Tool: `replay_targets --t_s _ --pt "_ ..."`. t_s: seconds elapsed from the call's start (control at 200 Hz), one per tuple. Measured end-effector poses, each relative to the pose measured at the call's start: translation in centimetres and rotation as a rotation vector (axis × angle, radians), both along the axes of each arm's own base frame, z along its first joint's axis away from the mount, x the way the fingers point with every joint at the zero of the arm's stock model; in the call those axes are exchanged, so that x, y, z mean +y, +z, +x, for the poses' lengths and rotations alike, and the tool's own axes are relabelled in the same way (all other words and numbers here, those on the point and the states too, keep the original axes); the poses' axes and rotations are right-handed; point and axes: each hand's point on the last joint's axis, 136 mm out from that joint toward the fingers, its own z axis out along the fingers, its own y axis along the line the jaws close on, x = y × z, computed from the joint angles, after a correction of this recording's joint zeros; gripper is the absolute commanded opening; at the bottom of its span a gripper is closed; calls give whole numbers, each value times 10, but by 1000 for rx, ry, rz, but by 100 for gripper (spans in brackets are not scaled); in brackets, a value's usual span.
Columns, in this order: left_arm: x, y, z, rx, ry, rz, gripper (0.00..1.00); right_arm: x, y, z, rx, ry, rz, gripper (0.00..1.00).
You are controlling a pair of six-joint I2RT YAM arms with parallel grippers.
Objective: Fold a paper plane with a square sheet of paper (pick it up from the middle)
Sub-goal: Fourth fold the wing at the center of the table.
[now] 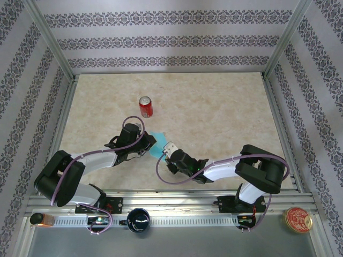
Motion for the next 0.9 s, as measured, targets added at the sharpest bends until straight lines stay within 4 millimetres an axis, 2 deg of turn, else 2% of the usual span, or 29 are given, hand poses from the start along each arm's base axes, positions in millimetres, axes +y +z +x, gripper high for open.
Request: replay_targets --t_s 0.05,0.125,0.195,0.39,0.505,0.899 --pt "0 0 0 1 0 0 0 0 0 0 0 0 0 13" --pt "0 0 0 2 0 1 0 0 0 0 2 1 1 7" --pt "0 -1 0 5 0 3 4 0 0 0 8 0 5 6" --pt "0 0 1 5 -4 11 26 -1 -1 2 38 -4 25 2" --pt "4 1 0 3 2 36 35 -2 -2 5 70 -13 50 0" --pt "18 15 -3 -29 42 77 39 2 -3 11 261 -46 220 0"
